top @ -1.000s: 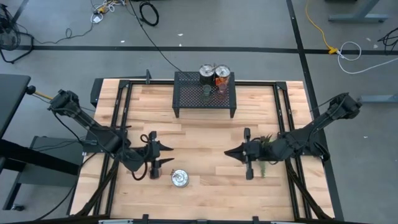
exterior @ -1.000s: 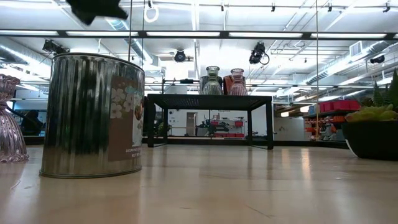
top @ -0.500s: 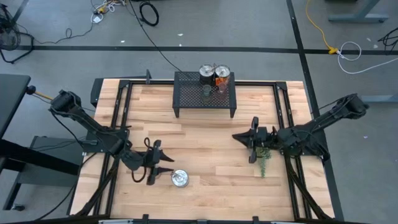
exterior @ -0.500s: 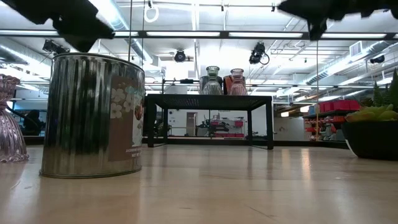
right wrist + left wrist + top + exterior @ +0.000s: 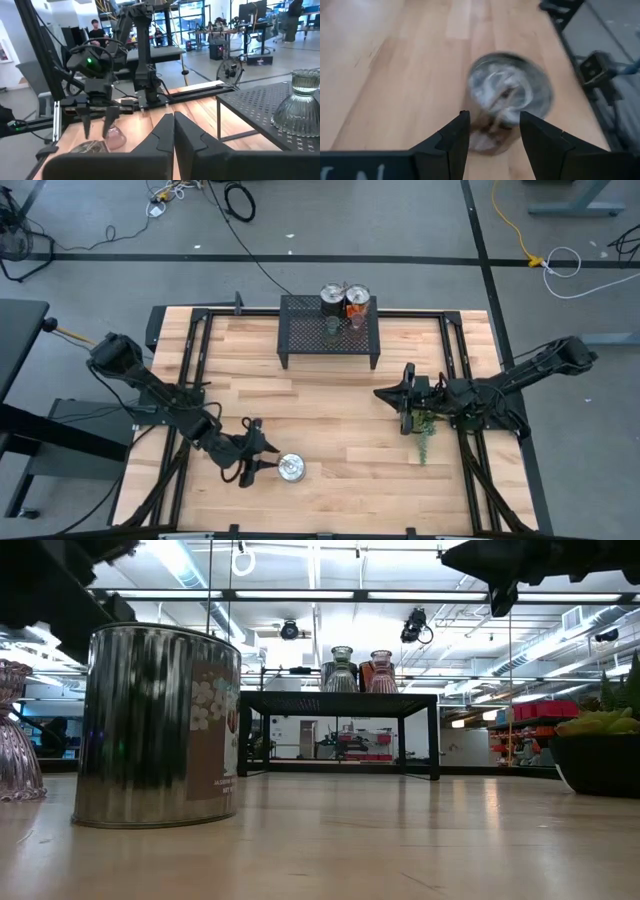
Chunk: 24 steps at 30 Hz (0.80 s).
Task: Pick & Place candle stick holders
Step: Put the pink candle holder on the shelf
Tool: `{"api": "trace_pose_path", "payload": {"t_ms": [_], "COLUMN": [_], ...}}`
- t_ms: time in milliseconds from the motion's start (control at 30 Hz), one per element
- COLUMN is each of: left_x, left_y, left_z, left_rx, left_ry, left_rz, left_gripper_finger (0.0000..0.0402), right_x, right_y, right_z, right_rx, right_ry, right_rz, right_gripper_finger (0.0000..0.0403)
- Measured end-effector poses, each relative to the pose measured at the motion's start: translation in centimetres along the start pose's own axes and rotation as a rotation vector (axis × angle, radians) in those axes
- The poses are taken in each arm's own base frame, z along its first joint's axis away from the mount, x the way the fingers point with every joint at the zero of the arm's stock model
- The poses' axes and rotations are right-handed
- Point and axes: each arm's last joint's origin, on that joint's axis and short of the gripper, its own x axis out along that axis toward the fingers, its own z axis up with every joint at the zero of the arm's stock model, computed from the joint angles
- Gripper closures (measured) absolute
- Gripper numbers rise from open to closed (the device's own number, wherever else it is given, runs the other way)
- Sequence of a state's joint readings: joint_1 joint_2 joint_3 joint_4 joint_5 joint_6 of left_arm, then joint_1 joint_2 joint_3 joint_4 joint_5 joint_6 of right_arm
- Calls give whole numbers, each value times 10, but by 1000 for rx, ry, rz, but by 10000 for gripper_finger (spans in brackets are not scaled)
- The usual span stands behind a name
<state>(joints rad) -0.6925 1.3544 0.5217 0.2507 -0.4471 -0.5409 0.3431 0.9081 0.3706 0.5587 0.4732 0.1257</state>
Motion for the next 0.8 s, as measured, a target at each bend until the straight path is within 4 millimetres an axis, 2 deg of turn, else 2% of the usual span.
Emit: {"api": "trace_pose_path", "payload": {"t_ms": [267,533,800], "left_x": [-8,-9,-13], "left_y": [-15,-22,-30], "left_z": [-7,-18,-23], "left_rx": [17,-42,-136], "left_ry": [7,-3,-3], "left_rz": [-65,-18,-49], "left_gripper_finger": [225,225,225], "right_x": [0,0,0], "right_y": [0,0,0], "right_z": [-1,-1,-1], "right_rx": [3,12,21], "right_ry": [5,5,7], "right_rz": [3,3,7], "right_gripper_finger": [395,395,395]}}
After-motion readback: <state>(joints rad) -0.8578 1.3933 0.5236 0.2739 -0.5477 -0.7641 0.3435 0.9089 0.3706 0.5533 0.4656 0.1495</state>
